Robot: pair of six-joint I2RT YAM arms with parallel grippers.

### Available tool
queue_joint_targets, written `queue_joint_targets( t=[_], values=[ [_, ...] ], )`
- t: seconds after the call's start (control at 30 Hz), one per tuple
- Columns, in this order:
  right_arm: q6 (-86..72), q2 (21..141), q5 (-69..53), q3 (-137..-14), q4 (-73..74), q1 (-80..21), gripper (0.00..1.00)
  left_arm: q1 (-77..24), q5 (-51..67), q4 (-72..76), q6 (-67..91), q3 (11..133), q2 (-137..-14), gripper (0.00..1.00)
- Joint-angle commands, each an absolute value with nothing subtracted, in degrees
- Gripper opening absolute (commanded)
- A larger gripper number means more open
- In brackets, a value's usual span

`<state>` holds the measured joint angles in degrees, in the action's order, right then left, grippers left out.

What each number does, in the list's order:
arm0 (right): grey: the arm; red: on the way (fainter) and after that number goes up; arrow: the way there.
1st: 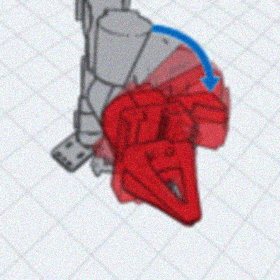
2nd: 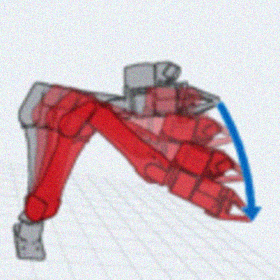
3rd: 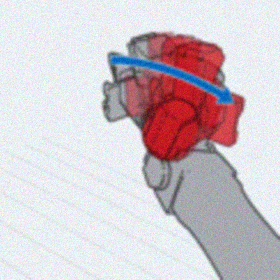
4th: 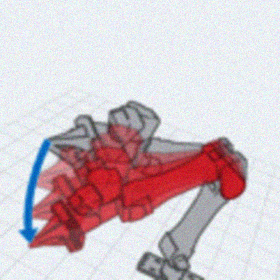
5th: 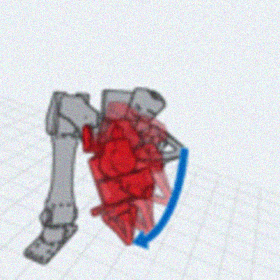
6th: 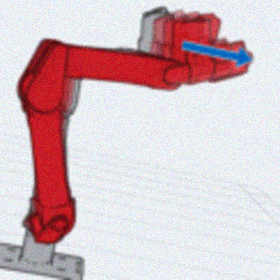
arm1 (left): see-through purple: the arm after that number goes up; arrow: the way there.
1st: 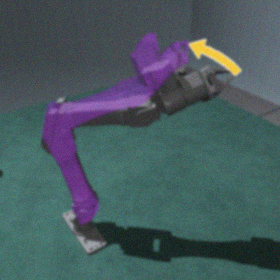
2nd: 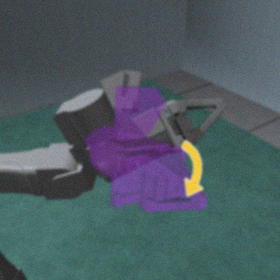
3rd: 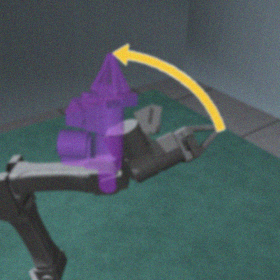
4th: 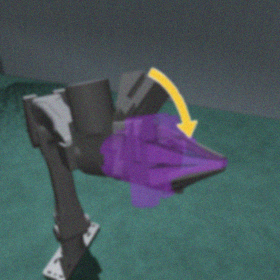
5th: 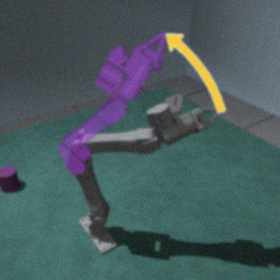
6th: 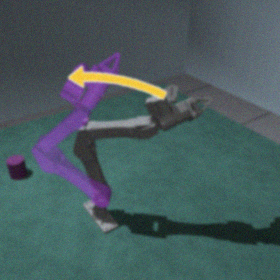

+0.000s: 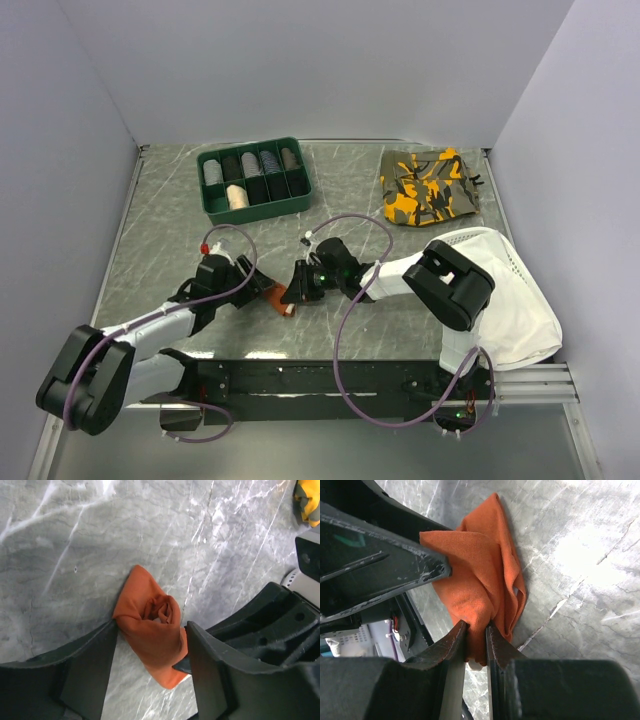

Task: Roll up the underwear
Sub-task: Roll the underwear to the center of the board.

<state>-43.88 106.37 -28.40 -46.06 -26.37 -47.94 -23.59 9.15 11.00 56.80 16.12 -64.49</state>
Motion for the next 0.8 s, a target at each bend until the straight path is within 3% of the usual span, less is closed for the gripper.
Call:
queue_joint_targets(
  t=[0.0, 0.27, 0.43, 0.5, 0.77],
  values=[
    [-44.1, 107.8, -29.9, -46.4, -26.3, -47.9, 0.16, -24.2, 6.2, 15.2, 58.4, 15.6, -65.0, 0.58],
    [-44.2, 107.9, -35.2, -46.8, -29.5, -48.0, 0.2, -26.3, 5.0, 16.2, 58.1, 17.3, -70.8, 0.37],
    [-39.7, 105.1, -30.8, -48.1, -23.1, -48.1, 0.41, -27.0, 3.6, 13.2, 57.2, 19.5, -72.2, 0.26],
    [-37.9, 102.2, -25.7, -48.4, -17.9, -48.3, 0.55, -27.2, 3.2, 10.8, 56.3, 20.7, -71.9, 0.25],
    [-24.9, 88.3, 5.2, -53.9, 3.2, -57.9, 0.71, -27.4, 1.2, 1.2, 54.2, 26.5, -70.5, 0.23]
  ],
)
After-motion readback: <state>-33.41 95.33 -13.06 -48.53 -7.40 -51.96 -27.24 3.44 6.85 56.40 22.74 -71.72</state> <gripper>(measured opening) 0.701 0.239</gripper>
